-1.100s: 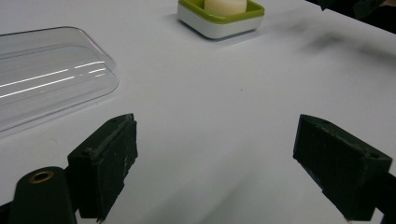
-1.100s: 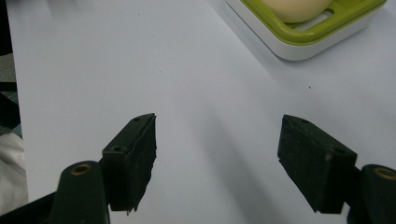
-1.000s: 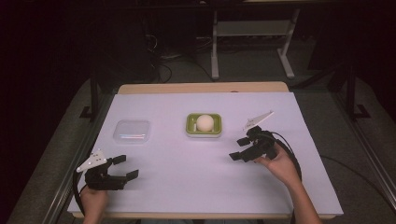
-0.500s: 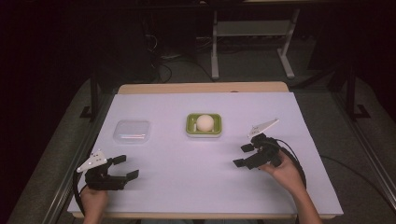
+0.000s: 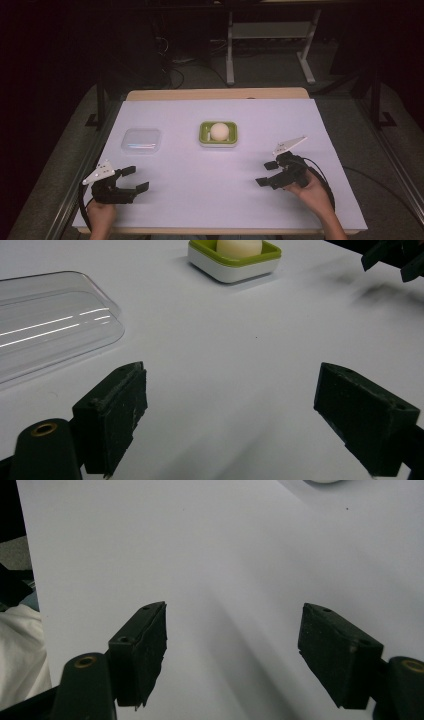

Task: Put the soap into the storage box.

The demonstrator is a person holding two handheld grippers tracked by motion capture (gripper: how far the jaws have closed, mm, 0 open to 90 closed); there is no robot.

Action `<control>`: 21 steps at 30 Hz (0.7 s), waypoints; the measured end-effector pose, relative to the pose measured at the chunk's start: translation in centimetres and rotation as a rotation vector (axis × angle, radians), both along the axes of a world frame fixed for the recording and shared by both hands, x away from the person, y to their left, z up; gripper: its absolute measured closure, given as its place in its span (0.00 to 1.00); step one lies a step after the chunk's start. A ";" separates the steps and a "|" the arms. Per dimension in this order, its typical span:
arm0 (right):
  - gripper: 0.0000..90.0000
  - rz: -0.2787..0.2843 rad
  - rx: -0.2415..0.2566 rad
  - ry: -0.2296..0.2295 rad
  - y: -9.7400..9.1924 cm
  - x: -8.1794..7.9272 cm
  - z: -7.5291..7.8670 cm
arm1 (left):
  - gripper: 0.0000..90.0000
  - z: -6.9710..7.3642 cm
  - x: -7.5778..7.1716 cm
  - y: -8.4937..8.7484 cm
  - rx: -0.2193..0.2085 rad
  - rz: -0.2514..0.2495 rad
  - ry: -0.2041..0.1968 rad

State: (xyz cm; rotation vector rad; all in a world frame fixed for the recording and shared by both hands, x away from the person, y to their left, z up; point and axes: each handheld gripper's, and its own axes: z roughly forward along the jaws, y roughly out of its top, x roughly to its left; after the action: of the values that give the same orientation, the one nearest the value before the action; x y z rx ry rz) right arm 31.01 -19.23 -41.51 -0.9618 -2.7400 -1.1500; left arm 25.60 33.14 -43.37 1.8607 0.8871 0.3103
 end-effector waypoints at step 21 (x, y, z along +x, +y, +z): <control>0.29 -0.021 0.034 0.004 -0.9 -2.5 -1.1 | 0.15 0.0 0.0 -0.1 0.002 -0.003 -0.003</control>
State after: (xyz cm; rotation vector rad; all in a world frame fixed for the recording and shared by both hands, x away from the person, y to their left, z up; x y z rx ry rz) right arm 28.54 -20.08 -42.66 -0.9901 -2.7044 -1.1921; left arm 25.57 32.99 -43.36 1.8632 0.8825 0.3121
